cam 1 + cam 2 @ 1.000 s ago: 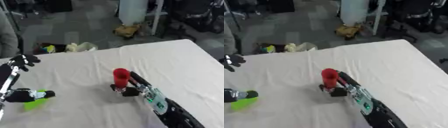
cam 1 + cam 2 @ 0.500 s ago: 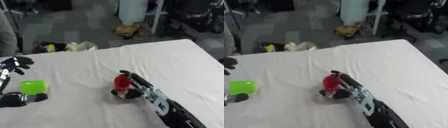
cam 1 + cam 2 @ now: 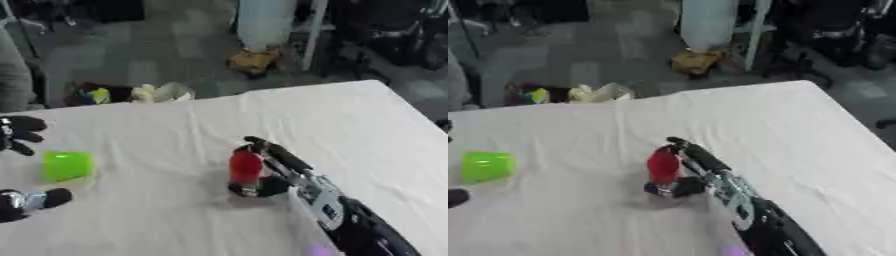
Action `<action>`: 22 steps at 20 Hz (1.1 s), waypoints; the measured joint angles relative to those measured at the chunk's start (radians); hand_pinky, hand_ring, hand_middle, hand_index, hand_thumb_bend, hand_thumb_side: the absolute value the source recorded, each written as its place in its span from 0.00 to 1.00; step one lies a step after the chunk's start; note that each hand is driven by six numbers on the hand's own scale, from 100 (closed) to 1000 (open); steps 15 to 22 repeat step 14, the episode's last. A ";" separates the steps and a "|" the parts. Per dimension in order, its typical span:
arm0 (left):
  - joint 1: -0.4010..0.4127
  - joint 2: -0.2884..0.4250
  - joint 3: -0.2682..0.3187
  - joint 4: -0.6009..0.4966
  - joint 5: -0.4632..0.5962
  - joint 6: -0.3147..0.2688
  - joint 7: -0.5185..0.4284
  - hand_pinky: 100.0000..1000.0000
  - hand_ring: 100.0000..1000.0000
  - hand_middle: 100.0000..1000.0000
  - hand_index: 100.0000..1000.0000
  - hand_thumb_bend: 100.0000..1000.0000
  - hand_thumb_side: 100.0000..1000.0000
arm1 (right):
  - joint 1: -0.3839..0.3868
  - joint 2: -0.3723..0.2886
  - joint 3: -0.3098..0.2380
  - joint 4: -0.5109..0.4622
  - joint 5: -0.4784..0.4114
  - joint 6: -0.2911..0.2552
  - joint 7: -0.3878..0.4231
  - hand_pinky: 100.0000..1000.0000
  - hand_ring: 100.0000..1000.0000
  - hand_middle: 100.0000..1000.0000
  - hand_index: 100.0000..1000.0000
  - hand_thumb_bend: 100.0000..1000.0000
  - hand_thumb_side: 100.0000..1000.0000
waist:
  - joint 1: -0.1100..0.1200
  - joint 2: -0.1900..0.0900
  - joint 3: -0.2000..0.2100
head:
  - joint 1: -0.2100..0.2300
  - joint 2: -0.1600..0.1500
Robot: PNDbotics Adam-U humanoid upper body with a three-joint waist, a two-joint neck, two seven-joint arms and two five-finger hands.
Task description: Pour the contents of one cup into another cup.
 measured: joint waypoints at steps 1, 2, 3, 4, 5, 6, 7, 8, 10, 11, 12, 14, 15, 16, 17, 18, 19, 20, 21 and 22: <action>0.011 0.003 0.006 -0.006 0.015 0.004 0.000 0.51 0.63 0.71 0.74 1.00 0.60 | 0.009 -0.008 -0.005 -0.017 -0.009 0.005 -0.002 0.97 1.00 0.43 0.82 0.62 0.77 | -0.001 0.000 -0.002 | 0.000 0.002; 0.021 0.006 0.011 -0.011 0.029 0.009 0.000 0.51 0.64 0.71 0.74 1.00 0.60 | 0.018 -0.015 -0.011 -0.035 -0.018 0.011 -0.004 0.97 1.00 0.43 0.81 0.62 0.77 | -0.003 0.000 -0.003 | 0.001 0.002; 0.031 0.009 0.017 -0.016 0.041 0.013 0.001 0.51 0.64 0.71 0.74 1.00 0.60 | 0.027 -0.022 -0.017 -0.051 -0.027 0.017 -0.006 0.97 1.00 0.43 0.81 0.62 0.77 | -0.005 0.000 -0.006 | 0.001 0.005; 0.041 0.011 0.023 -0.021 0.050 0.018 0.002 0.51 0.64 0.71 0.74 1.00 0.60 | 0.037 -0.029 -0.023 -0.067 -0.037 0.022 -0.009 0.97 1.00 0.43 0.81 0.61 0.77 | -0.007 -0.001 -0.008 | 0.002 0.005; 0.051 0.011 0.029 -0.025 0.058 0.023 0.005 0.51 0.64 0.71 0.74 1.00 0.60 | 0.047 -0.034 -0.029 -0.082 -0.047 0.028 -0.012 0.96 1.00 0.43 0.81 0.61 0.77 | -0.010 -0.002 -0.009 | 0.003 0.006; 0.059 0.011 0.035 -0.028 0.066 0.026 0.009 0.51 0.64 0.71 0.74 1.00 0.60 | 0.057 -0.040 -0.034 -0.097 -0.059 0.034 -0.016 0.96 1.00 0.42 0.80 0.59 0.77 | -0.012 -0.003 -0.010 | 0.004 0.006; 0.068 0.011 0.040 -0.031 0.073 0.030 0.013 0.51 0.64 0.71 0.74 1.00 0.61 | 0.066 -0.043 -0.041 -0.112 -0.072 0.040 -0.020 0.96 1.00 0.42 0.79 0.58 0.77 | -0.013 -0.003 -0.012 | 0.005 0.006; 0.075 0.011 0.045 -0.034 0.080 0.034 0.016 0.50 0.63 0.71 0.74 1.00 0.61 | 0.076 -0.046 -0.047 -0.126 -0.086 0.047 -0.027 0.95 1.00 0.41 0.79 0.56 0.76 | -0.013 -0.003 -0.013 | 0.005 0.006; 0.089 0.011 0.053 -0.035 0.096 0.042 0.025 0.50 0.63 0.71 0.74 1.00 0.62 | 0.096 -0.050 -0.059 -0.155 -0.115 0.061 -0.041 0.94 1.00 0.39 0.78 0.53 0.77 | -0.015 -0.003 -0.013 | 0.007 0.007; 0.096 0.011 0.057 -0.036 0.104 0.046 0.029 0.50 0.63 0.71 0.74 1.00 0.62 | 0.105 -0.050 -0.063 -0.170 -0.131 0.068 -0.049 0.94 1.00 0.39 0.78 0.53 0.77 | -0.018 -0.003 -0.013 | 0.008 0.007; 0.104 0.011 0.060 -0.036 0.109 0.050 0.032 0.50 0.63 0.71 0.74 1.00 0.62 | 0.114 -0.050 -0.068 -0.185 -0.147 0.076 -0.057 0.93 1.00 0.39 0.77 0.51 0.76 | -0.020 -0.003 -0.013 | 0.010 0.007; 0.120 0.009 0.065 -0.036 0.119 0.057 0.039 0.49 0.63 0.71 0.74 0.99 0.63 | 0.134 -0.050 -0.075 -0.217 -0.180 0.093 -0.073 0.93 1.00 0.38 0.77 0.50 0.76 | -0.025 -0.003 -0.013 | 0.013 0.011; 0.120 0.009 0.065 -0.036 0.119 0.057 0.039 0.49 0.63 0.71 0.74 0.99 0.63 | 0.134 -0.050 -0.075 -0.217 -0.180 0.093 -0.073 0.93 1.00 0.38 0.77 0.50 0.76 | -0.025 -0.003 -0.013 | 0.013 0.011; 0.120 0.009 0.065 -0.036 0.119 0.057 0.039 0.49 0.63 0.71 0.74 0.99 0.63 | 0.134 -0.050 -0.075 -0.217 -0.180 0.093 -0.073 0.93 1.00 0.38 0.77 0.50 0.76 | -0.025 -0.003 -0.013 | 0.013 0.011; 0.120 0.009 0.065 -0.036 0.119 0.057 0.039 0.49 0.63 0.71 0.74 0.99 0.63 | 0.134 -0.050 -0.075 -0.217 -0.180 0.093 -0.073 0.93 1.00 0.38 0.77 0.50 0.76 | -0.025 -0.003 -0.013 | 0.013 0.011; 0.120 0.009 0.065 -0.036 0.119 0.057 0.039 0.49 0.63 0.71 0.74 0.99 0.63 | 0.134 -0.050 -0.075 -0.217 -0.180 0.093 -0.073 0.93 1.00 0.38 0.77 0.50 0.76 | -0.025 -0.003 -0.013 | 0.013 0.011; 0.120 0.009 0.065 -0.036 0.119 0.057 0.039 0.49 0.63 0.71 0.74 0.99 0.63 | 0.134 -0.050 -0.075 -0.217 -0.180 0.093 -0.073 0.93 1.00 0.38 0.77 0.50 0.76 | -0.025 -0.003 -0.013 | 0.013 0.011; 0.120 0.009 0.065 -0.036 0.119 0.057 0.039 0.49 0.63 0.71 0.74 0.99 0.63 | 0.134 -0.050 -0.075 -0.217 -0.180 0.093 -0.073 0.93 1.00 0.38 0.77 0.50 0.76 | -0.025 -0.003 -0.013 | 0.013 0.011; 0.120 0.009 0.065 -0.036 0.119 0.057 0.039 0.49 0.63 0.71 0.74 0.99 0.63 | 0.134 -0.050 -0.075 -0.217 -0.180 0.093 -0.073 0.93 1.00 0.38 0.77 0.50 0.76 | -0.025 -0.003 -0.013 | 0.013 0.011; 0.120 0.009 0.065 -0.036 0.119 0.057 0.039 0.49 0.63 0.71 0.74 0.99 0.63 | 0.134 -0.050 -0.075 -0.217 -0.180 0.093 -0.073 0.93 1.00 0.38 0.77 0.50 0.76 | -0.025 -0.003 -0.013 | 0.013 0.011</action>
